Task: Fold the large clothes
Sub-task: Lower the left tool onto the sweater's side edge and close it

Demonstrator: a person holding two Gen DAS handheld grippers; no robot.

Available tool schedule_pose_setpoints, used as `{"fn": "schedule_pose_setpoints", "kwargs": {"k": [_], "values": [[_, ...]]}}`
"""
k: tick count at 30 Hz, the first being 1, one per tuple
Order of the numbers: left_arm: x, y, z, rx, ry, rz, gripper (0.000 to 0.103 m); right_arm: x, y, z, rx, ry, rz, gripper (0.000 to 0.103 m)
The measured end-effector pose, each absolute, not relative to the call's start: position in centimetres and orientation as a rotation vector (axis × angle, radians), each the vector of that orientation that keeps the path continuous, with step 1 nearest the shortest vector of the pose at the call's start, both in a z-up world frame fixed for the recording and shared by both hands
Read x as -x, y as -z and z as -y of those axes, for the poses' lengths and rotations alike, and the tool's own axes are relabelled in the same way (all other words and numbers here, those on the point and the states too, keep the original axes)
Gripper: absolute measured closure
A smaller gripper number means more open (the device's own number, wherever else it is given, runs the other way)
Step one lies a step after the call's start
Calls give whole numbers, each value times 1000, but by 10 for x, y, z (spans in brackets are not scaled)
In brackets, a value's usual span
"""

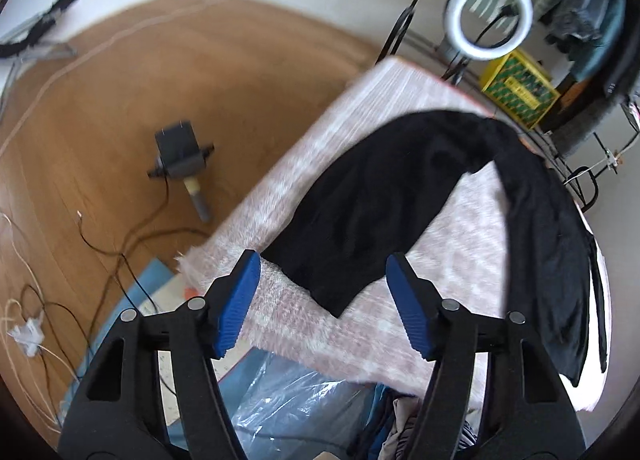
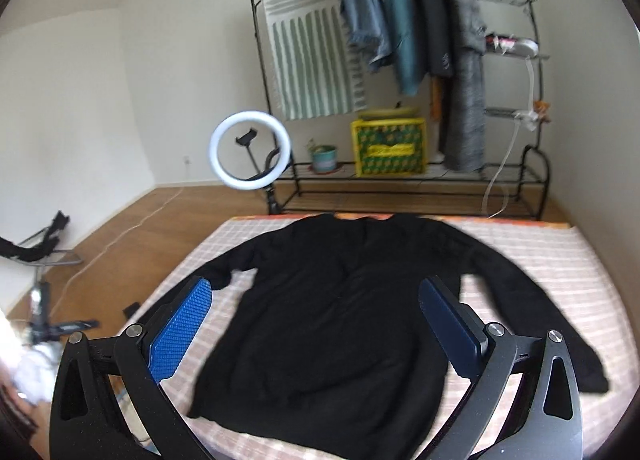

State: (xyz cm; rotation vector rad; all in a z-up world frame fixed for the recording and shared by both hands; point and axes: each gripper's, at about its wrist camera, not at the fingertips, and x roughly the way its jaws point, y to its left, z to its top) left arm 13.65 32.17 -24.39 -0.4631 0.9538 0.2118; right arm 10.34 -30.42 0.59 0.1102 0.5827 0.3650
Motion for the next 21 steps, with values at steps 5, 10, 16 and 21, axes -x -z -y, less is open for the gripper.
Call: {"fn": "schedule_pose_setpoints", "kwargs": {"k": [5,10,16,21], "values": [[-163,286,-336,518,-249,-998,35,-132,21,293,-202,-439,-681,0],[-180,312,-334,513,-276,-1037,35,-142,34,282,-161,-442,-716,0],[-196,321,-316,395,-307,-1039,43,-151,43,281,-118,-433,-733,0],[-203,316,-310,417,-255,-1020,94,-157,47,277,-112,-434,-740,0]]}}
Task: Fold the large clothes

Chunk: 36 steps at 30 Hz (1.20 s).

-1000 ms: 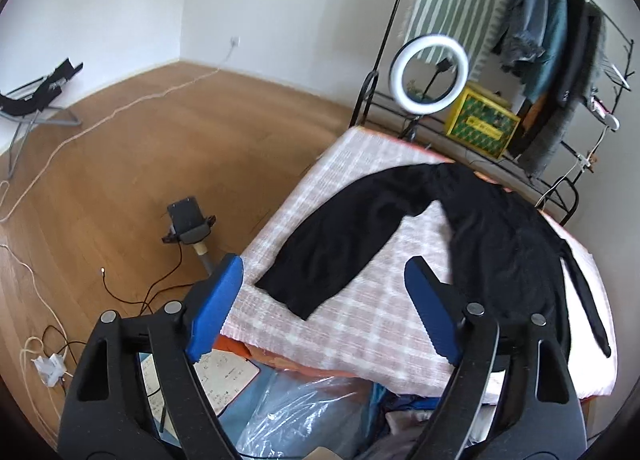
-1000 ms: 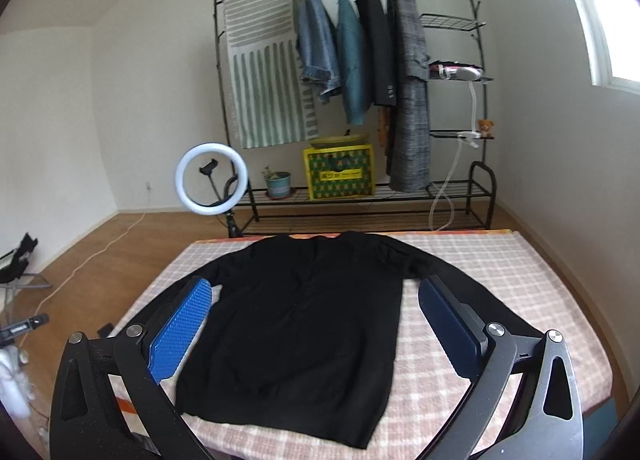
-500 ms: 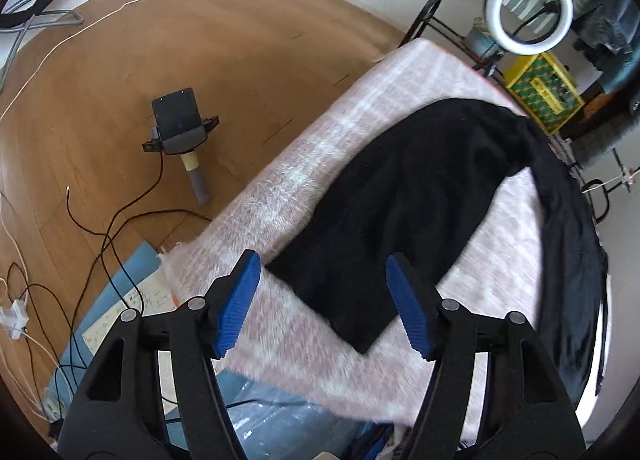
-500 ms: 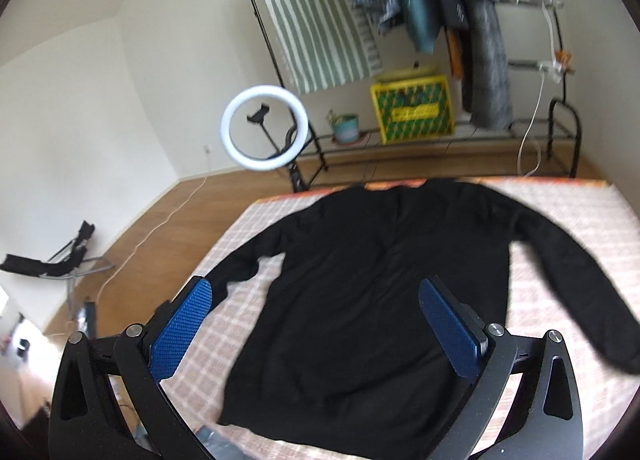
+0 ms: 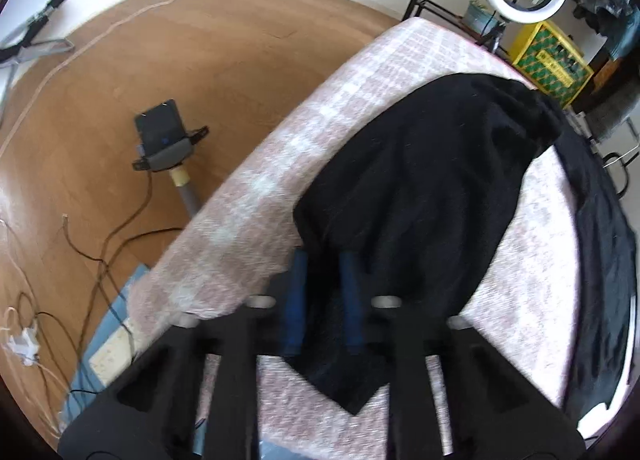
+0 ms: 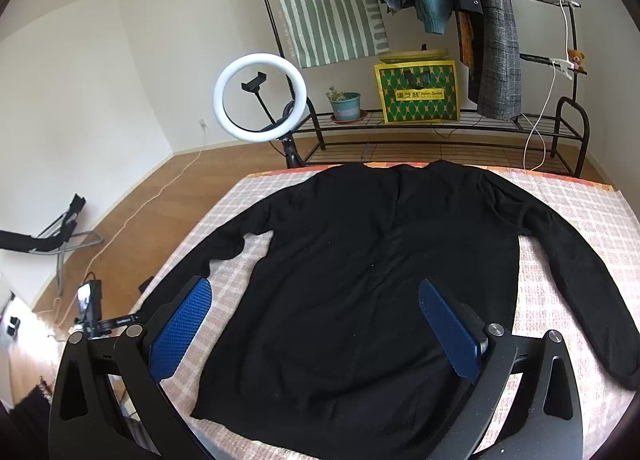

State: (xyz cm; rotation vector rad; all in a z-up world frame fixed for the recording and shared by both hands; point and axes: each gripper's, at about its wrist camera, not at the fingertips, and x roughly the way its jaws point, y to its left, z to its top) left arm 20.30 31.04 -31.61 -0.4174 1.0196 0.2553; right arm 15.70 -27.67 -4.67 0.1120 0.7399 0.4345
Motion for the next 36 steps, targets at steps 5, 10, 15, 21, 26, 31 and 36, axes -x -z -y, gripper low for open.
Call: {"fn": "schedule_pose_setpoints", "kwargs": {"k": [5,10,15,21,26,31,36], "values": [[-198,309,-312,449,-206,-978,96,-158,53,269,-107,-450,-755,0],[-190,288,-309,511,-155,-918,96,-163,59,258,-83,-469,-772,0],[-196,245,-270,469,-35,-842,96,-174,68,248,-86,-510,-789,0],[-199,188,-174,360,214,-753,96,-199,90,240,-156,-618,-873,29],[-182,184,-76,214,458,-796,97,-227,105,243,-231,-685,-928,29],[-166,203,-30,123,530,-876,97,-268,120,234,-292,-747,-993,32],[-162,208,-37,168,504,-910,97,-312,140,199,-276,-819,-1040,53]]}}
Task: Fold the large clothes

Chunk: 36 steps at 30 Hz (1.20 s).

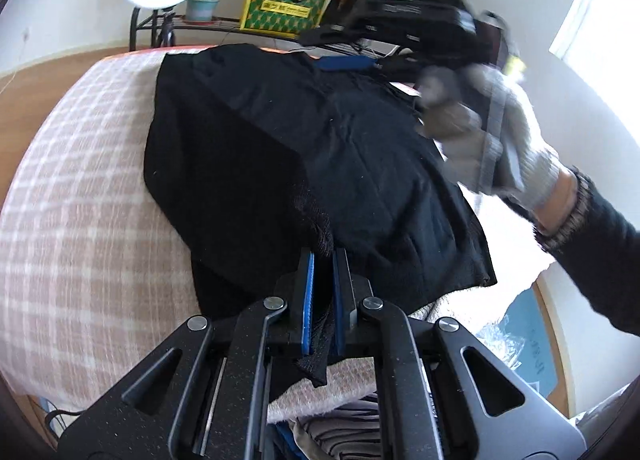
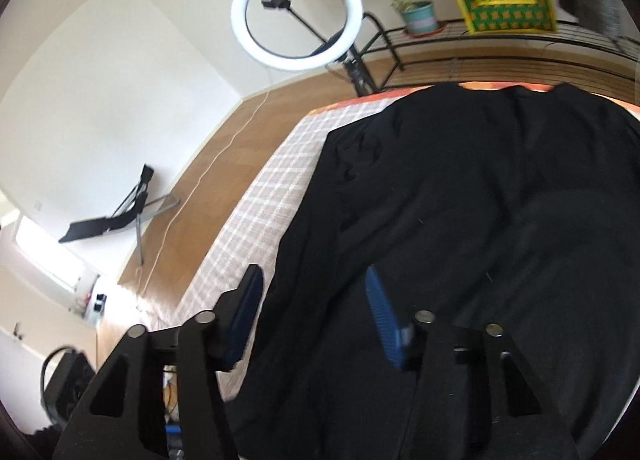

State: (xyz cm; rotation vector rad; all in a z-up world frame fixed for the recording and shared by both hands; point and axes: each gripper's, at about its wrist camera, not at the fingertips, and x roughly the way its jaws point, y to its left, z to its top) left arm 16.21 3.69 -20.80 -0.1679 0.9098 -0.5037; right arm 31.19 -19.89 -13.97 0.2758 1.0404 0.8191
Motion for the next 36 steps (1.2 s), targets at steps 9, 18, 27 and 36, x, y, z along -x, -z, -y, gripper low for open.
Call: {"fn": "schedule_pose_setpoints", "kwargs": {"k": [9,18,27,36], "values": [[-151,207,-44,166,470,-899,97,-408,187,130,-339,-826,-1132,53],[-151,215,-50,178,486,-903,97,-459,224,65,-249,-795,-1211,75],[-145,220,-53,135,475,-892,97,-458,202,59,-113,-785,-1138,102],[-133,221,-37,-8,479,-876,97,-465,195,173,-227,-610,-1075,102]]}}
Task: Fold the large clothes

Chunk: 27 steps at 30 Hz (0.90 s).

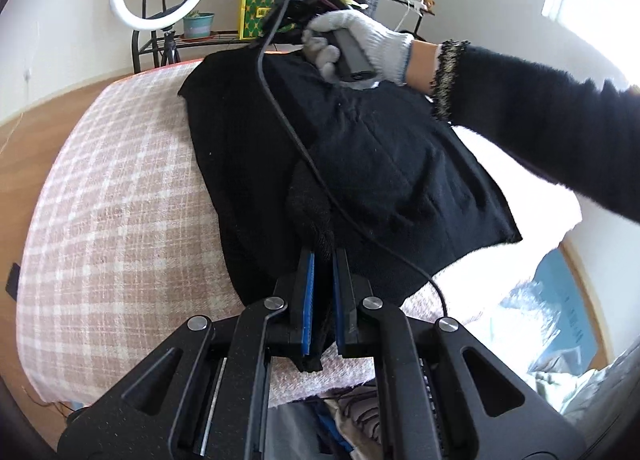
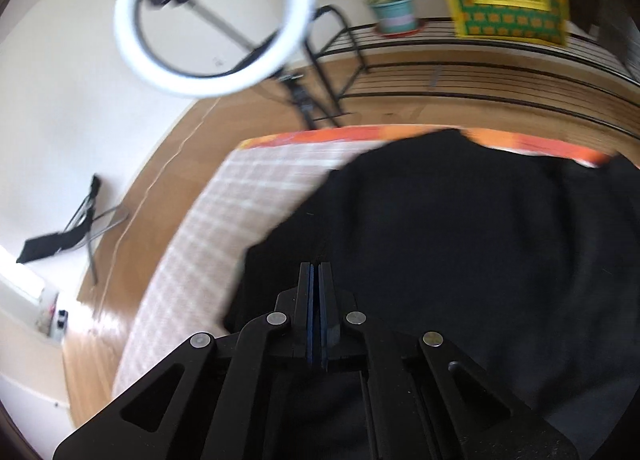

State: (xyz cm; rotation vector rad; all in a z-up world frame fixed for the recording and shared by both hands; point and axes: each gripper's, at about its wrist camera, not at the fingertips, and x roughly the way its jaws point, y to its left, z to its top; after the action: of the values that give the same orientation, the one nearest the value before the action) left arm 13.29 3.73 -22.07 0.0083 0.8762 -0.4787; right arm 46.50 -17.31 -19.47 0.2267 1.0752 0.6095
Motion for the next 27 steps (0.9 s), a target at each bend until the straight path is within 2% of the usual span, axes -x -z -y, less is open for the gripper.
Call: {"fn": "schedule_pose_setpoints", "kwargs": {"k": [5,8,13,14,17,18,22,25,27], "values": [[-126,227,-33,-70,458,-899,97,-460,226,174,-199,-592,-1190,101],[-121,232,-31,-78,452,-922,97,-451,217,177,-176,-594,-1185,100],[-104,231,-30,-87,437,-950,96,-422,169,200,-156,-648,-1089,100],[-100,229,-32,-83,435,-953,94,-410,152,209,-147,-659,-1054,97],[-85,220,-40,-47,422,-947,94,-382,112,230,-153,-699,-969,79],[-79,216,-44,-27,416,-941,94,-375,103,234,-156,-710,-954,77],[-69,206,-58,50,358,-937,94,-320,58,250,-142,-798,-876,77],[-77,208,-68,179,327,-976,94,-284,50,253,-101,-847,-849,77],[-87,213,-72,251,281,-1011,85,-261,47,255,-92,-900,-835,77]]}}
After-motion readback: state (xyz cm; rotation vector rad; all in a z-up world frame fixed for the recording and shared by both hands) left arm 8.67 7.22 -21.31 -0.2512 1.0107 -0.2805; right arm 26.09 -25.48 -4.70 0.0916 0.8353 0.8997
